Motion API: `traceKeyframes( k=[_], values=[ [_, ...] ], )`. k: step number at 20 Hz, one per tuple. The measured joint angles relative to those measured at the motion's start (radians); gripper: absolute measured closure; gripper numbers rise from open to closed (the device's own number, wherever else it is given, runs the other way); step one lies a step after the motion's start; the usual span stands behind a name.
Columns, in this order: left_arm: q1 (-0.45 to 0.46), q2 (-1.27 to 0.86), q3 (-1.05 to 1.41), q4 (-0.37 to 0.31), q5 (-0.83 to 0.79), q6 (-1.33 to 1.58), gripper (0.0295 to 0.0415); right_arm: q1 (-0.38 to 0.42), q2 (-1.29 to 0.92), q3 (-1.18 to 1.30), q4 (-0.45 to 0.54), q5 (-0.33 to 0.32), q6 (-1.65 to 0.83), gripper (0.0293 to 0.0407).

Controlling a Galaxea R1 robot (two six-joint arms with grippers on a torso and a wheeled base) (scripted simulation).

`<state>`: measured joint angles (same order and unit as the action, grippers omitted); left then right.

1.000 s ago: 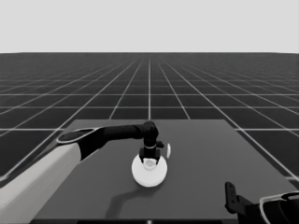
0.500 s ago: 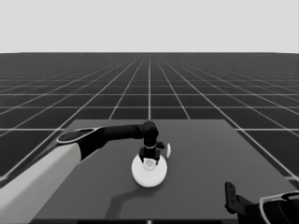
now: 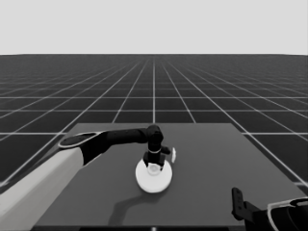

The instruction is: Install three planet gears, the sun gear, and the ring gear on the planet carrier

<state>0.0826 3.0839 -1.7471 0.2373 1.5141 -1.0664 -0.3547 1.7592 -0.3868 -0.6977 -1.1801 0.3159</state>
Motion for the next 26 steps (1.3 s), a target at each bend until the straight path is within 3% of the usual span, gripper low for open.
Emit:
traceKeyframes(
  k=[26],
  values=[
    [0.000,0.000,0.000,0.000,0.000,0.227,0.0363,0.000,0.000,0.000,0.000,0.000,0.000,0.0315]
  ],
)
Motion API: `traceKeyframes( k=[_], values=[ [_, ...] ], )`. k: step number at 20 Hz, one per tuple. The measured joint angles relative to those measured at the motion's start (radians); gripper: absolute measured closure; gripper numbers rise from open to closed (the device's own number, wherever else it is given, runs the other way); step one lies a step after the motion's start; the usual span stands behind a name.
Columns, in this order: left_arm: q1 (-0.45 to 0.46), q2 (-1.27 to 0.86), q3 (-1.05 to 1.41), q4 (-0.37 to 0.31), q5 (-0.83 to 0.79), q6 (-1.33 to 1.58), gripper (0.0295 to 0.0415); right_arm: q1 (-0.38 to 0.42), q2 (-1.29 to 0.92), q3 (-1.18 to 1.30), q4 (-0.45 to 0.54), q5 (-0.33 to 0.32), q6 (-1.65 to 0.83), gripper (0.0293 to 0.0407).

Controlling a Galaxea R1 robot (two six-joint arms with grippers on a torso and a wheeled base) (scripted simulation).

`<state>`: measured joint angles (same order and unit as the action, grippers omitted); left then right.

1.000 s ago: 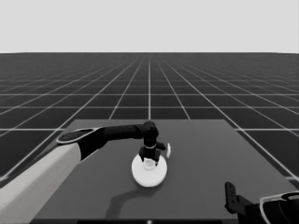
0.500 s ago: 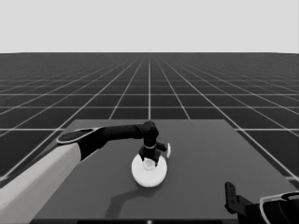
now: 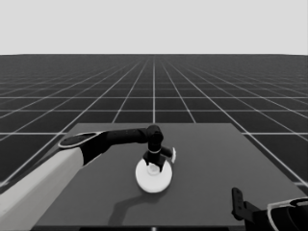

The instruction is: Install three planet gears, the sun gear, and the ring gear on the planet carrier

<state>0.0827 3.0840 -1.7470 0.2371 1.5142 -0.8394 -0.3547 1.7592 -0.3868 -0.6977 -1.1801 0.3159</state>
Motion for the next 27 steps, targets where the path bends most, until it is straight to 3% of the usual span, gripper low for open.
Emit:
traceKeyframes(
  k=[1,2,4,11,12,14,17,21,22,23,24,25,27],
  values=[
    [0.000,0.000,0.000,0.000,0.000,0.009,0.0363,0.000,0.000,0.000,0.000,0.000,0.000,0.0315],
    [0.000,0.000,0.000,0.000,0.000,0.014,0.0337,0.000,0.000,0.000,0.000,0.000,0.000,0.0315],
    [-0.001,0.000,0.000,0.000,0.000,0.019,0.0327,0.000,0.000,0.000,0.000,0.000,0.000,0.0315],
    [-0.001,0.000,0.000,0.000,0.000,0.021,0.0326,0.000,0.000,0.000,0.000,0.000,0.000,0.0315],
    [-0.099,-0.025,0.089,-0.113,0.039,-0.247,0.0324,0.000,0.000,0.000,0.000,0.000,0.000,0.0315],
    [-0.253,-0.027,0.107,-0.238,0.055,-0.463,0.0325,0.000,0.000,0.000,0.000,0.000,0.000,0.0315],
    [-0.313,-0.020,0.087,-0.289,0.063,-0.535,0.0326,0.000,0.000,0.000,0.000,0.000,0.000,0.0315],
    [-0.324,-0.017,0.080,-0.300,0.066,-0.550,0.0326,0.000,0.000,0.000,0.000,0.000,0.000,0.0315],
    [-0.356,-0.278,0.523,-0.149,-0.296,-0.068,0.0302,0.345,0.285,-0.139,0.481,-0.436,0.482,0.0304],
    [-0.383,-0.679,0.856,-0.058,-0.520,0.415,0.0298,0.623,0.655,-0.479,0.772,-0.436,0.794,0.0308],
    [-0.399,-0.959,1.048,-0.004,-0.650,0.734,0.0310,0.670,0.828,-0.809,0.799,-0.431,0.805,0.0312],
    [-0.409,-1.116,1.164,0.028,-0.727,0.922,0.0318,0.670,0.932,-1.042,0.800,-0.437,0.788,0.0313],
    [-0.419,-1.258,1.273,0.057,-0.800,1.097,0.0325,0.665,1.052,-1.310,0.798,-0.447,0.745,0.0315]
  ],
)
